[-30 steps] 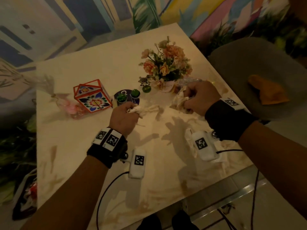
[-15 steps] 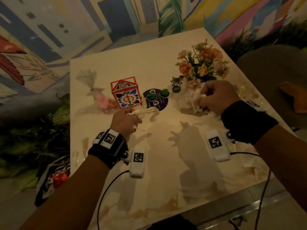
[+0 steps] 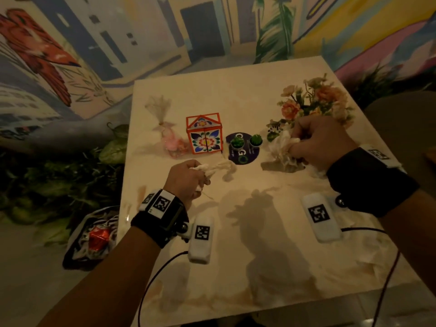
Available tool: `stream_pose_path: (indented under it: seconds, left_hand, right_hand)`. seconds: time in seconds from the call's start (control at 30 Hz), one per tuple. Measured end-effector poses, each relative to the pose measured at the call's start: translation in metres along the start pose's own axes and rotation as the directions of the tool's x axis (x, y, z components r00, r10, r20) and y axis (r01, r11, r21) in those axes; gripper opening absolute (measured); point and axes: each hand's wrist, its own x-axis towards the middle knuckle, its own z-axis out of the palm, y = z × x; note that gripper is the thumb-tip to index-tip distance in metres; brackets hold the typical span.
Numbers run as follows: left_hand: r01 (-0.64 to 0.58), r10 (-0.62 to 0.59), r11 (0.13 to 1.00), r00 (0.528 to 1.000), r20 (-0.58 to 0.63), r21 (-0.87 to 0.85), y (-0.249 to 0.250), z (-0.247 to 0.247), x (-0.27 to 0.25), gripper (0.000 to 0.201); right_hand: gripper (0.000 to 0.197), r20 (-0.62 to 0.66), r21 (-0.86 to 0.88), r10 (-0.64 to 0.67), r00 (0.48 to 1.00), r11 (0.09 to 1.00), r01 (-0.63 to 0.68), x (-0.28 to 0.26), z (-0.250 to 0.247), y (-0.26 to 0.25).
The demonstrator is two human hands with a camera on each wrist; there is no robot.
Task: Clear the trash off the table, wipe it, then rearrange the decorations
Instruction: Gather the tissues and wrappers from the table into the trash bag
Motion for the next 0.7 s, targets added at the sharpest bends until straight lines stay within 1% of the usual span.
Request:
stream_pose_path:
  seconds: [0.1, 0.17, 0.23, 0.3, 0.4, 0.47, 0.6, 0.7]
  left_hand:
    - [0.010, -0.010, 1.000, 1.000, -0.010, -0.016, 0.000, -0.022, 0.001, 0.031]
    - [-0.007, 0.006, 0.999, 1.000, -0.017, -0.040, -0.001, -0.044, 0.004, 0.031]
    - [-0.029, 0.027, 0.998, 0.999, -0.020, -0.064, -0.002, -0.071, 0.009, 0.032]
    - [-0.050, 0.048, 0.996, 0.998, -0.027, -0.073, -0.005, -0.105, 0.015, 0.030]
    - [-0.073, 0.071, 0.997, 0.996, -0.057, -0.040, -0.017, -0.165, 0.024, 0.027]
    - [-0.068, 0.067, 0.998, 0.994, -0.081, -0.004, -0.029, -0.212, 0.031, 0.026]
    - [0.004, 0.004, 0.996, 0.996, -0.085, 0.094, -0.059, -0.311, 0.054, 0.034]
    - [0.097, -0.081, 0.987, 0.989, -0.124, 0.130, -0.075, -0.376, 0.073, 0.026]
  right_hand:
    - [0.015, 0.038, -0.030, -0.037, 0.999, 0.999, 0.038, 0.003, 0.014, -0.012]
    - [0.016, 0.071, -0.040, -0.066, 0.995, 0.997, 0.069, 0.003, 0.028, -0.024]
    - [0.019, 0.098, -0.056, -0.098, 0.990, 0.993, 0.104, 0.003, 0.046, -0.039]
    - [0.019, 0.122, -0.059, -0.120, 0.985, 0.990, 0.128, 0.003, 0.070, -0.057]
    - [0.018, 0.160, -0.033, -0.145, 0.976, 0.988, 0.152, 0.000, 0.116, -0.091]
    - [0.018, 0.159, -0.032, -0.163, 0.974, 0.985, 0.170, -0.005, 0.150, -0.117]
    - [0.022, 0.187, -0.029, -0.206, 0.960, 0.976, 0.215, -0.021, 0.218, -0.176]
    - [0.019, 0.232, 0.001, -0.194, 0.953, 0.980, 0.199, -0.032, 0.273, -0.219]
